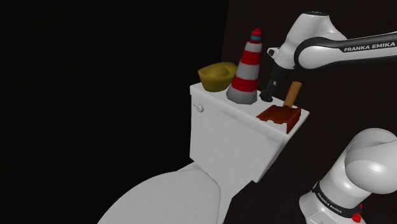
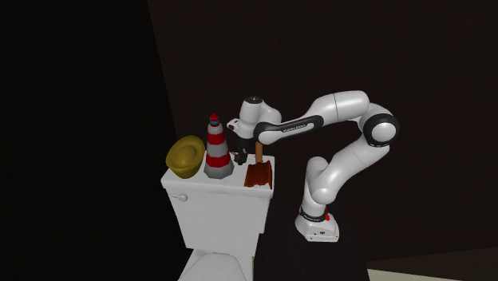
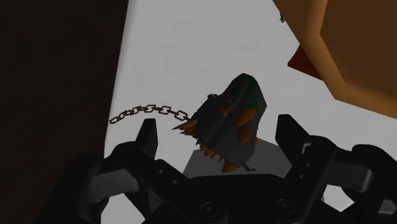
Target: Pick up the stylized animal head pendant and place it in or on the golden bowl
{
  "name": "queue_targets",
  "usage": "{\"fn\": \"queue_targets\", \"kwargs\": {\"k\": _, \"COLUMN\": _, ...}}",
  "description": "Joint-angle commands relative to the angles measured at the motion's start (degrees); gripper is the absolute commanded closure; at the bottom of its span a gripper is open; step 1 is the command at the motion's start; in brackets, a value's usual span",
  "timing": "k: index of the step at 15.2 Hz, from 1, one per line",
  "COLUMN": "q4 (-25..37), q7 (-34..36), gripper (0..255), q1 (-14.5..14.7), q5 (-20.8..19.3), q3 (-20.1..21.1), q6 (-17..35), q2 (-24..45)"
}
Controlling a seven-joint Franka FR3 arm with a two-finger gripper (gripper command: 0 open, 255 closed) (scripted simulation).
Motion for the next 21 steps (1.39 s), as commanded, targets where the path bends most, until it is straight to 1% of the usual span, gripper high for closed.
{"fn": "queue_targets", "kwargs": {"k": 1, "q4": -0.1, "q7": 0.0, "gripper": 0, "q1": 0.0, "q5": 0.0, "q3": 0.0, "q6": 0.1, "q2": 0.0}}
{"fn": "queue_targets", "kwargs": {"k": 4, "q4": -0.1, "q7": 0.0, "gripper": 0, "q1": 0.0, "q5": 0.0, "q3": 0.0, "q6": 0.1, "q2": 0.0}}
{"fn": "queue_targets", "kwargs": {"k": 5, "q4": -0.1, "q7": 0.0, "gripper": 255, "q1": 0.0, "q5": 0.0, "q3": 0.0, "q6": 0.1, "q2": 0.0}}
{"fn": "queue_targets", "kwargs": {"k": 14, "q4": -0.1, "q7": 0.0, "gripper": 255, "q1": 0.0, "q5": 0.0, "q3": 0.0, "q6": 0.1, "q2": 0.0}}
{"fn": "queue_targets", "kwargs": {"k": 21, "q4": 5.0, "q7": -0.6, "gripper": 255, "q1": 0.3, "q5": 0.7, "q3": 0.4, "q6": -5.5, "q2": -0.5}}
